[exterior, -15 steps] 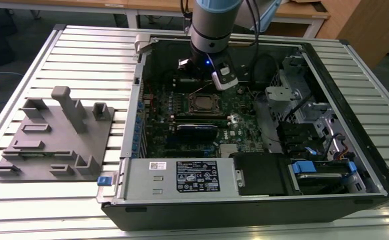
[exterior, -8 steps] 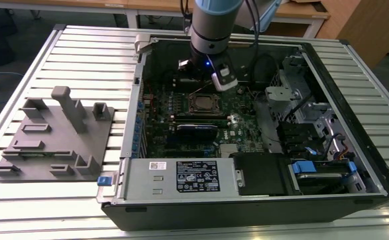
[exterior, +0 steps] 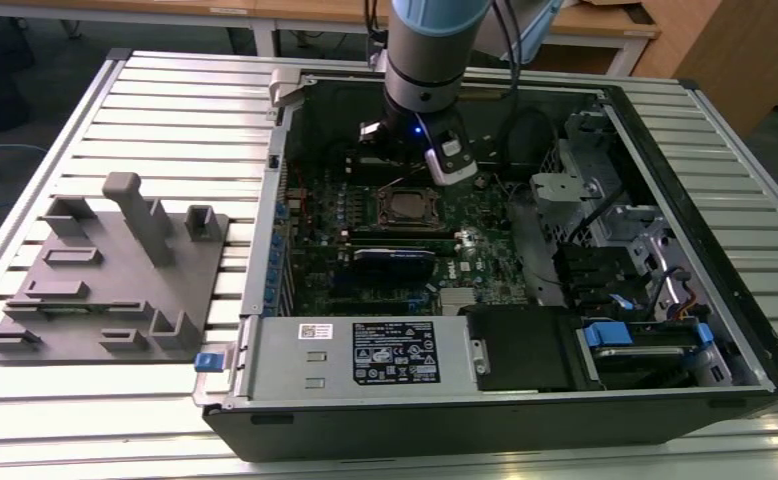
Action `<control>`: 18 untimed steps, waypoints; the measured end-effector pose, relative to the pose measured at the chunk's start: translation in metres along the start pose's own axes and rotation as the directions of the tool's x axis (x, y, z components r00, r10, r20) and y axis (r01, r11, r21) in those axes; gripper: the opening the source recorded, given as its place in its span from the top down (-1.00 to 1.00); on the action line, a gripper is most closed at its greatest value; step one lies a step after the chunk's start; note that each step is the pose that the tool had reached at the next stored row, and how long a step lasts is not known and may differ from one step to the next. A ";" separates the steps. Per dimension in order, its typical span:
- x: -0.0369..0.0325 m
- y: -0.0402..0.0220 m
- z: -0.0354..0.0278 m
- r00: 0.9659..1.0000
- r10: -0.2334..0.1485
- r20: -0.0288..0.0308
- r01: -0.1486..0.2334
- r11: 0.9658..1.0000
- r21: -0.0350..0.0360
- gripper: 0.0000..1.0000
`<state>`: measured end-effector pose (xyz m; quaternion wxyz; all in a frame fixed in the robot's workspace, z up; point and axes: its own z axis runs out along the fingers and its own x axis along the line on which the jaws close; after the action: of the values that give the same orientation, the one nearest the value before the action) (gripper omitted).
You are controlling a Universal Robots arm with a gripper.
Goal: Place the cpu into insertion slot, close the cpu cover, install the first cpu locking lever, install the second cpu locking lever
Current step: 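Install the first cpu locking lever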
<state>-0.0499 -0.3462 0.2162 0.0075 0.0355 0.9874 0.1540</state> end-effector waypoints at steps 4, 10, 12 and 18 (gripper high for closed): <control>-0.0001 0.0000 0.0003 1.000 0.026 0.008 -0.026 1.000 0.000 0.79; 0.0000 -0.0002 0.0006 0.999 0.038 0.012 -0.038 0.999 -0.001 0.79; -0.0001 -0.0003 0.0010 0.998 0.055 0.018 -0.055 0.998 -0.001 0.79; 0.0007 -0.0009 0.0028 0.996 0.081 0.037 -0.081 0.997 -0.006 0.79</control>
<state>-0.0507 -0.3462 0.2132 0.0198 0.0782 0.9845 0.1557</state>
